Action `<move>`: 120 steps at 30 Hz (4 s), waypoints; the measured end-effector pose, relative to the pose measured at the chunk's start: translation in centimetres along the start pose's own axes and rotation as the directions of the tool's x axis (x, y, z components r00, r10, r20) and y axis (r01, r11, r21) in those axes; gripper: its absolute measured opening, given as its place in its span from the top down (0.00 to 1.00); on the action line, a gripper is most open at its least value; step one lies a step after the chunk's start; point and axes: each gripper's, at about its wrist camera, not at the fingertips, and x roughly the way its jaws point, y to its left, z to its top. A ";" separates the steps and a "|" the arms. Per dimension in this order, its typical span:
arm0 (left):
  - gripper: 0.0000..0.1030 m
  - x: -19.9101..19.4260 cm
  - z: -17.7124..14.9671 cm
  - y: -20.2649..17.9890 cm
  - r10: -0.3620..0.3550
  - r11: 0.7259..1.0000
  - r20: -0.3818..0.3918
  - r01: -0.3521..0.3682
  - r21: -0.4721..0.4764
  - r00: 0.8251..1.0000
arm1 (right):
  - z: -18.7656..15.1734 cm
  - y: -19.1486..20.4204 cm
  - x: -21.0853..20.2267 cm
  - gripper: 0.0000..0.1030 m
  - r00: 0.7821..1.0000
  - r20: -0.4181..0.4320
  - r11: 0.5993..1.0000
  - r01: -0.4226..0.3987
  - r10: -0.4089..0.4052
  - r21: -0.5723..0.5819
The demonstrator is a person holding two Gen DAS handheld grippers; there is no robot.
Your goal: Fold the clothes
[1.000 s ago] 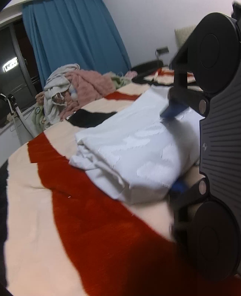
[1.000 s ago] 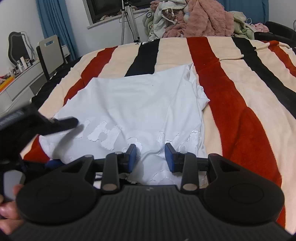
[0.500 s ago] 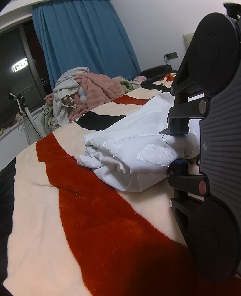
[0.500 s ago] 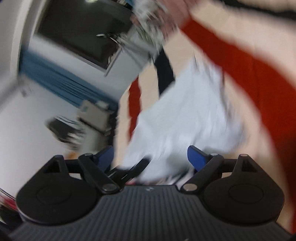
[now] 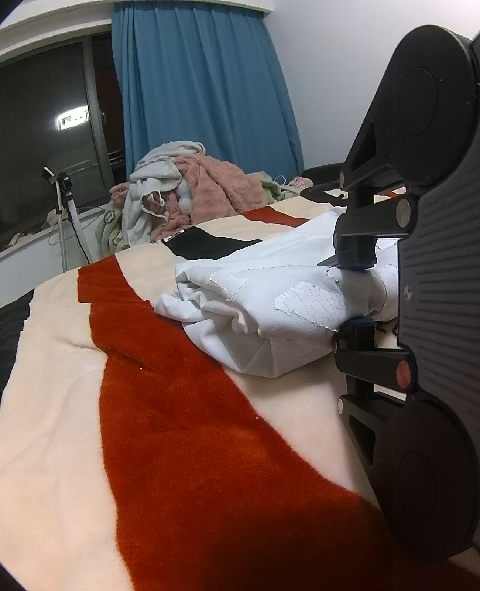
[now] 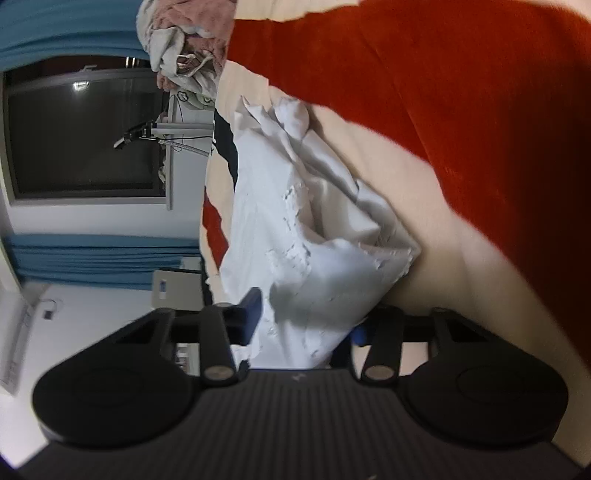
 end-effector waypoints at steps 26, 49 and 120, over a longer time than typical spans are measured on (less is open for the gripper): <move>0.78 -1.3 -3.0 -11.0 -0.210 0.972 -0.137 0.222 0.077 0.968 | 0.4 8.1 -12.0 0.82 0.955 0.273 0.962 -0.040 0.116 -0.269; 0.79 31.8 -11.4 -26.7 0.052 0.669 -0.274 0.170 0.723 0.960 | 28.3 7.3 -8.2 0.82 0.895 0.443 0.878 0.249 -0.048 -0.408; 0.00 -14.8 -15.4 -22.3 -0.130 0.381 0.108 -0.051 0.923 0.986 | -8.8 10.3 -19.8 0.05 0.727 0.686 0.420 0.627 -0.013 -0.656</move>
